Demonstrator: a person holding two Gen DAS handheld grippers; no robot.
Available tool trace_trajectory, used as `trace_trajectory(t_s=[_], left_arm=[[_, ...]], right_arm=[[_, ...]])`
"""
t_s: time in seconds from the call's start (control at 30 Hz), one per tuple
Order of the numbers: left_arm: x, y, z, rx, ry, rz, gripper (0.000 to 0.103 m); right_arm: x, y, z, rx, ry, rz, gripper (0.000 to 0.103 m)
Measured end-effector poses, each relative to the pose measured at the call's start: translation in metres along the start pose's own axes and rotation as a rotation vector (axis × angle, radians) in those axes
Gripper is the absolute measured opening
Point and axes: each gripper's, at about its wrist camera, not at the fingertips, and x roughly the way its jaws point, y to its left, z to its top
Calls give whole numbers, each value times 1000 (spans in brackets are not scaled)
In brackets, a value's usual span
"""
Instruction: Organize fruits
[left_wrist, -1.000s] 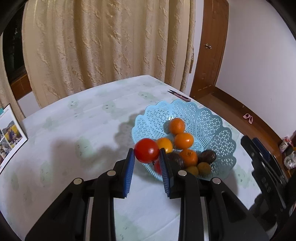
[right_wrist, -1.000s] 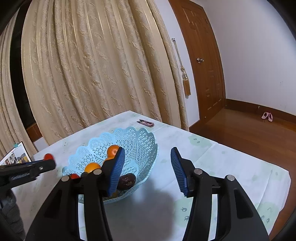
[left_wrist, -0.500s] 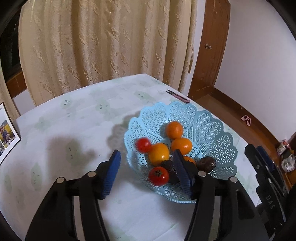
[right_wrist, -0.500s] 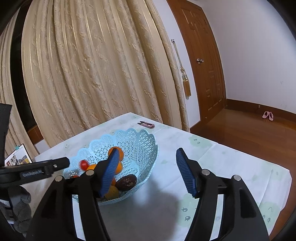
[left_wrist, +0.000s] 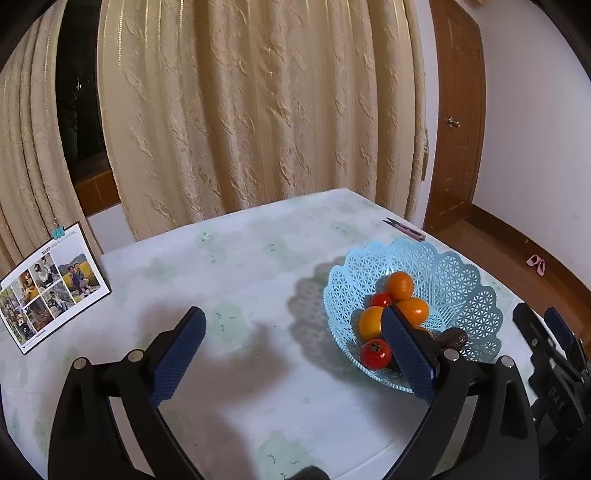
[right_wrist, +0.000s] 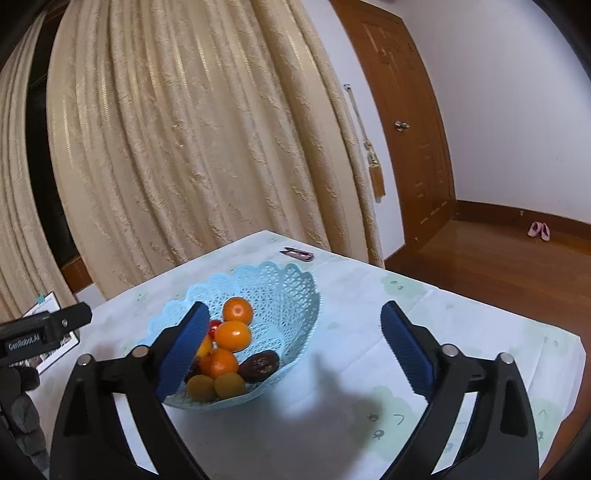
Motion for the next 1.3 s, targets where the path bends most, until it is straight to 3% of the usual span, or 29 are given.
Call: trace_trajectory(t_s=[0.5, 0.73, 1.3], left_arm=[[4, -5, -8, 80, -16, 100, 96], [2, -10, -10, 103, -31, 121, 96], [-6, -19, -10, 134, -56, 131, 96]], right_arm=[[1, 38, -20, -148, 174, 151, 99], [-2, 51, -24, -207, 165, 131, 99], [-4, 47, -23, -201, 169, 120, 99]])
